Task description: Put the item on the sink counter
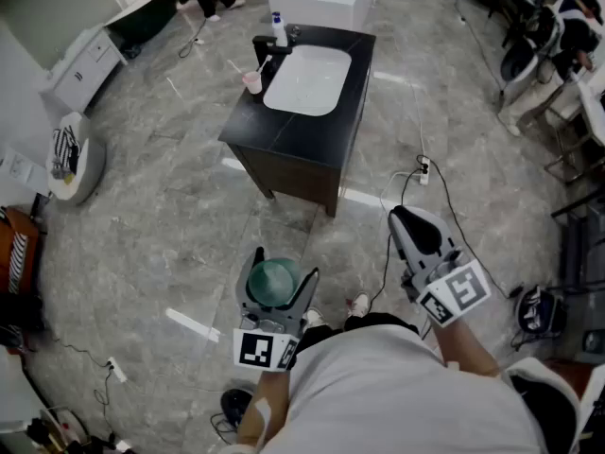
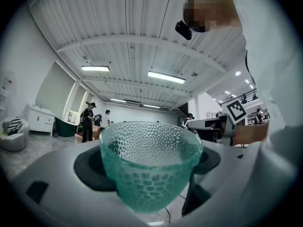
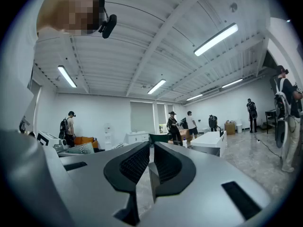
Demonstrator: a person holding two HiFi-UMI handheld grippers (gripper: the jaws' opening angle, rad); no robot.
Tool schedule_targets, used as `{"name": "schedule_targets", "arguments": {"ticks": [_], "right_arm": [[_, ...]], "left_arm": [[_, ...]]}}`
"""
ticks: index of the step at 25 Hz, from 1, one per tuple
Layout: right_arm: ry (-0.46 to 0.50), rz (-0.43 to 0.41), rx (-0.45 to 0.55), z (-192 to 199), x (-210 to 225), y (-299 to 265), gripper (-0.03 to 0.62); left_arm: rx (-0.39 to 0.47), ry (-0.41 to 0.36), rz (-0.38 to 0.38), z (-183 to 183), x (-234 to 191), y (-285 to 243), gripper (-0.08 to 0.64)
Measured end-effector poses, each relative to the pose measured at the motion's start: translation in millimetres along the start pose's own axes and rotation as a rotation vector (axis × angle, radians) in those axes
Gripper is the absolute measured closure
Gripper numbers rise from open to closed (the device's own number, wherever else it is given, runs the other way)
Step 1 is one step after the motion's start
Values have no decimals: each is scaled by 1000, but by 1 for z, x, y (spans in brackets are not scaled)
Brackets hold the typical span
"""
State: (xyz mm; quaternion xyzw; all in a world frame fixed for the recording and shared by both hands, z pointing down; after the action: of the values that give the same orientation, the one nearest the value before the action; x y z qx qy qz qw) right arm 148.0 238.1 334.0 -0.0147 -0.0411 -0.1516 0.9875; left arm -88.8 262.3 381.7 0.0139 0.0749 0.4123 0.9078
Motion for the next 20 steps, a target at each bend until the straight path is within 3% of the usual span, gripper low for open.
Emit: {"name": "schedule_targets", "arguments": {"ticks": [13, 20], "right_arm": [[-2, 24, 4, -1, 2, 15, 537], [-63, 17, 3, 1, 11, 23, 536]], "left_arm": [[12, -21, 34, -6, 9, -5, 146], [0, -5, 41, -2, 19, -9, 146]]}}
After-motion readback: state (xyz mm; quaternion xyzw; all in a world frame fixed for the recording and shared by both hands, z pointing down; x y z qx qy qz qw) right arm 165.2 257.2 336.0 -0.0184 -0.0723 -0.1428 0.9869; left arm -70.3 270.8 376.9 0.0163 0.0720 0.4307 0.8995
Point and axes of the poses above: the fingertips, and each gripper's own axes: y backward along the fingers, x to its right, z out of its underside, the point moved 5 cm from there along y, backward along the fingers, and after that the axes turned 12 degrees about z, right-handed, at the moved point
